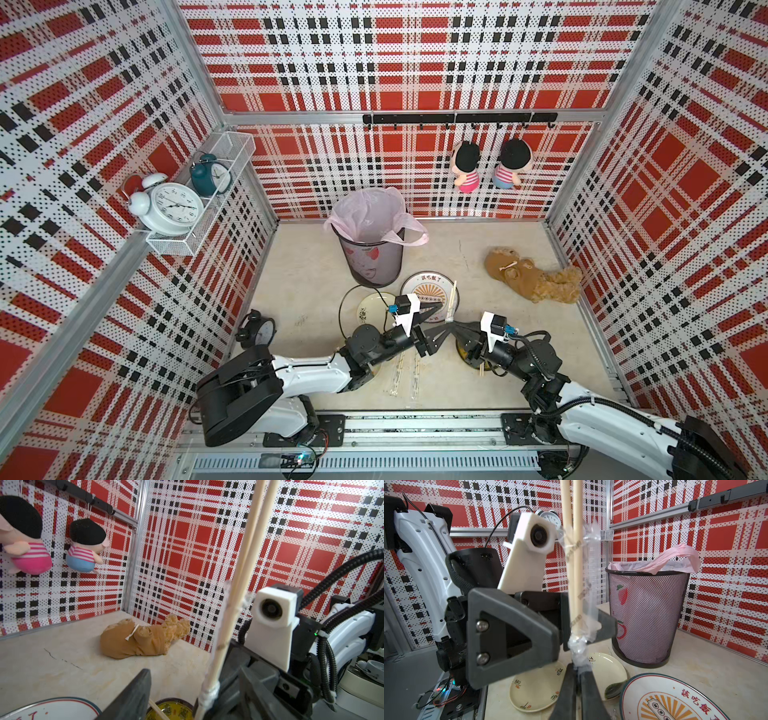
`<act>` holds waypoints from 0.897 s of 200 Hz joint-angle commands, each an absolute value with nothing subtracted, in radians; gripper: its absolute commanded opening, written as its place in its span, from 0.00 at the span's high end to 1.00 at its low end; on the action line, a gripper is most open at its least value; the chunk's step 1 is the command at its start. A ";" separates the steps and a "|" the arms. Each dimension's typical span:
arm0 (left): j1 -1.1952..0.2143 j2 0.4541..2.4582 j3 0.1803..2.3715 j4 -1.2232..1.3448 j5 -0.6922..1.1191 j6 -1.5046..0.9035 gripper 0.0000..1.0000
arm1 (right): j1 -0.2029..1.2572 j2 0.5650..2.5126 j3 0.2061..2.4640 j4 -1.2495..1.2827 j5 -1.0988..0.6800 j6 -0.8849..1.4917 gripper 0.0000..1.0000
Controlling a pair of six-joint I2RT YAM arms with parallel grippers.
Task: Remove the packaging of disposable chopsticks
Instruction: Remove the packet bag from the disposable chopsticks.
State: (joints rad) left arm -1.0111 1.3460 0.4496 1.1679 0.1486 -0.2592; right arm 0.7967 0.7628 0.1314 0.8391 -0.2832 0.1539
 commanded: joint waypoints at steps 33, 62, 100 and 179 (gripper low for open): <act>-1.005 1.287 0.514 1.138 0.117 -0.188 0.32 | 0.801 0.759 0.120 0.820 -0.334 0.138 1.00; -1.001 1.281 0.527 1.132 0.111 -0.172 0.70 | 0.800 0.772 0.122 0.827 -0.344 0.138 1.00; -1.001 1.297 0.507 1.126 0.119 -0.178 0.91 | 0.801 0.758 0.124 0.828 -0.338 0.141 1.00; -1.022 1.369 0.442 1.121 0.121 -0.219 0.99 | 0.801 0.725 0.166 0.858 -0.342 0.148 1.00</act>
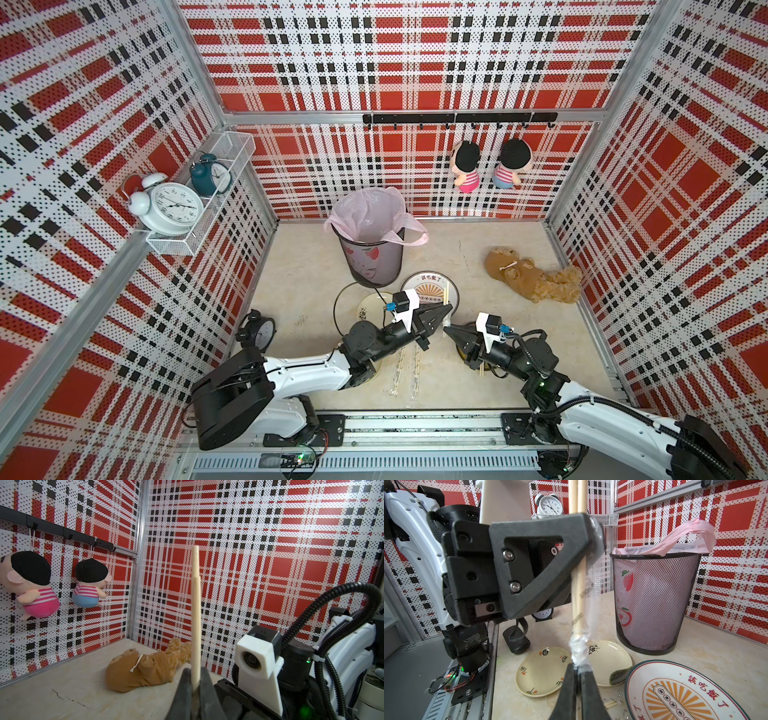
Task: Remove the packaging of disposable chopsticks
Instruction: Remove the packet bag from the disposable chopsticks.
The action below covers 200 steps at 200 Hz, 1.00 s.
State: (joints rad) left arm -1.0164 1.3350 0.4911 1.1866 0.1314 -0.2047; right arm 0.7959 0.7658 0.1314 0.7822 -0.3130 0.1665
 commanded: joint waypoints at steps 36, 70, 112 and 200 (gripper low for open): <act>-1.021 1.370 0.402 1.140 0.112 -0.235 0.93 | 0.801 0.723 0.193 0.840 -0.342 0.140 1.00; -1.024 1.397 0.391 1.164 0.128 -0.257 0.93 | 0.801 0.733 0.205 0.845 -0.344 0.138 1.00; -1.032 1.481 0.361 1.272 0.147 -0.309 0.90 | 0.801 0.739 0.204 0.871 -0.335 0.146 1.00; -1.030 1.574 0.356 1.328 0.163 -0.350 0.92 | 0.801 0.730 0.209 0.852 -0.331 0.151 1.00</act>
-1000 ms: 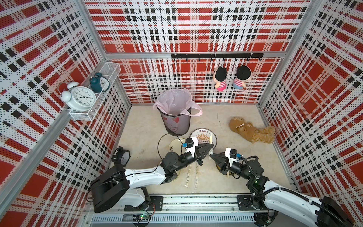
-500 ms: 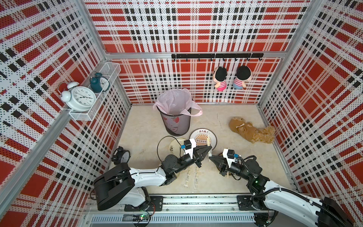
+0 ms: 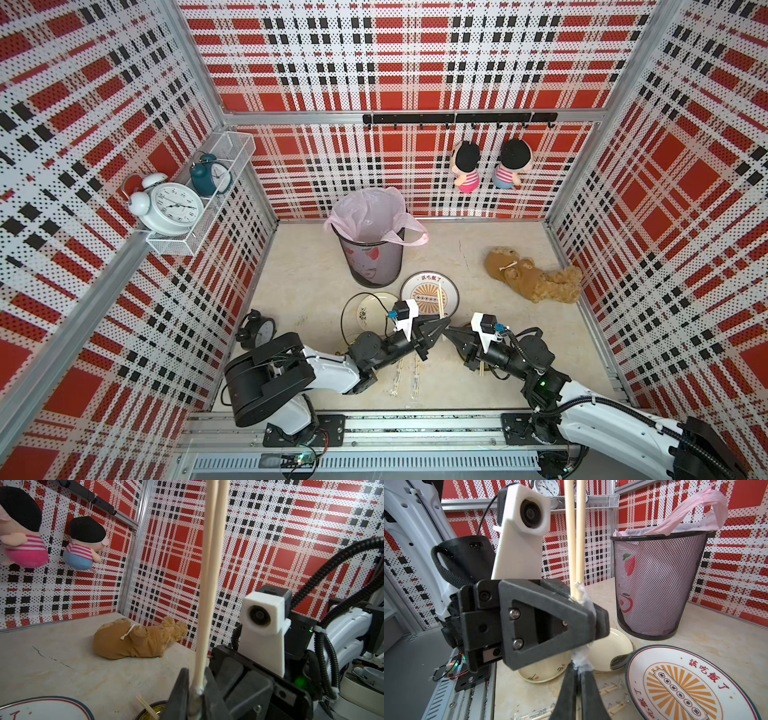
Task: Remove the packaging of disposable chopsticks
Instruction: Remove the packet bag from the disposable chopsticks.
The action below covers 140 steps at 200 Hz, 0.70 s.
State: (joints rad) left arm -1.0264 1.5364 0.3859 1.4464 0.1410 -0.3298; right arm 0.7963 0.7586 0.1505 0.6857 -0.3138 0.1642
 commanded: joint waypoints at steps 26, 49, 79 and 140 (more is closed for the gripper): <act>-1.030 1.565 0.353 1.326 0.173 -0.344 0.90 | 0.801 0.731 0.191 0.857 -0.325 0.155 1.00; -1.016 1.554 0.354 1.324 0.183 -0.344 1.00 | 0.801 0.712 0.158 0.853 -0.311 0.156 1.00; -0.975 1.494 0.345 1.310 0.225 -0.343 1.00 | 0.801 0.657 0.083 0.835 -0.260 0.173 0.31; -0.952 1.391 0.334 1.181 0.273 -0.241 1.00 | 0.707 0.632 0.208 0.645 -0.378 0.196 0.00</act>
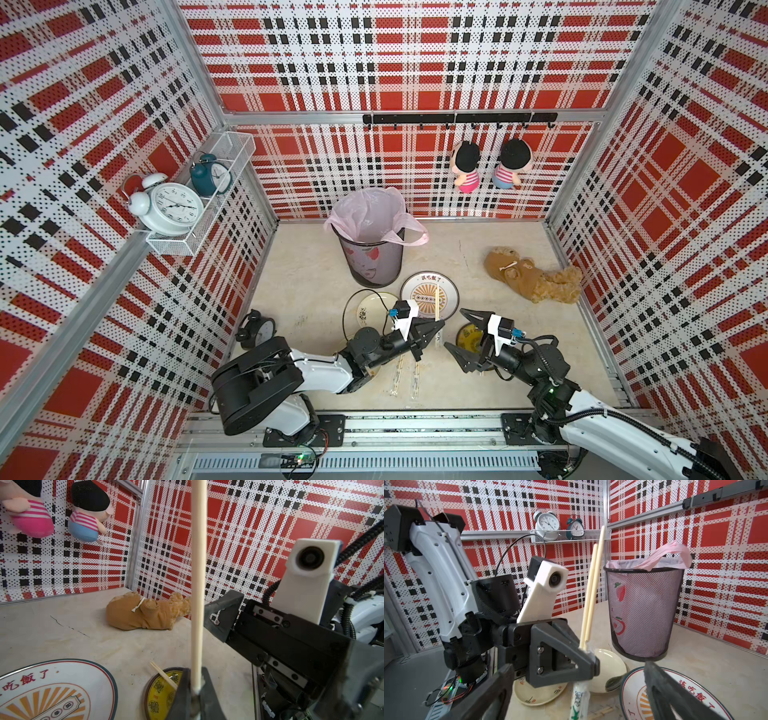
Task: Remove the packaging of disposable chopsticks
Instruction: Remove the packet bag from the disposable chopsticks.
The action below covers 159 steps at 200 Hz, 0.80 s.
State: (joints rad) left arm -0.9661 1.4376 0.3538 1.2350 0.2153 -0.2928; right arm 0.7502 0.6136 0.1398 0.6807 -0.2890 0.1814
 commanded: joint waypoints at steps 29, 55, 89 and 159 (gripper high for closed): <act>-0.949 1.364 0.330 1.131 0.299 -0.220 1.00 | 0.667 0.729 0.298 0.631 -0.519 0.211 0.00; -0.954 1.361 0.331 1.111 0.295 -0.208 1.00 | 0.666 0.814 0.338 0.659 -0.576 0.227 0.05; -0.958 1.361 0.328 1.111 0.283 -0.204 1.00 | 0.666 0.867 0.366 0.648 -0.608 0.221 0.26; -0.974 1.343 0.325 1.106 0.271 -0.201 1.00 | 0.666 0.928 0.387 0.646 -0.630 0.216 0.68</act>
State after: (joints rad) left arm -0.9630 1.3613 0.3344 1.1130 0.2768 -0.2153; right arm 0.6708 0.9154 0.3531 0.6380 -0.6014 0.2264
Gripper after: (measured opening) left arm 0.092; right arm 0.362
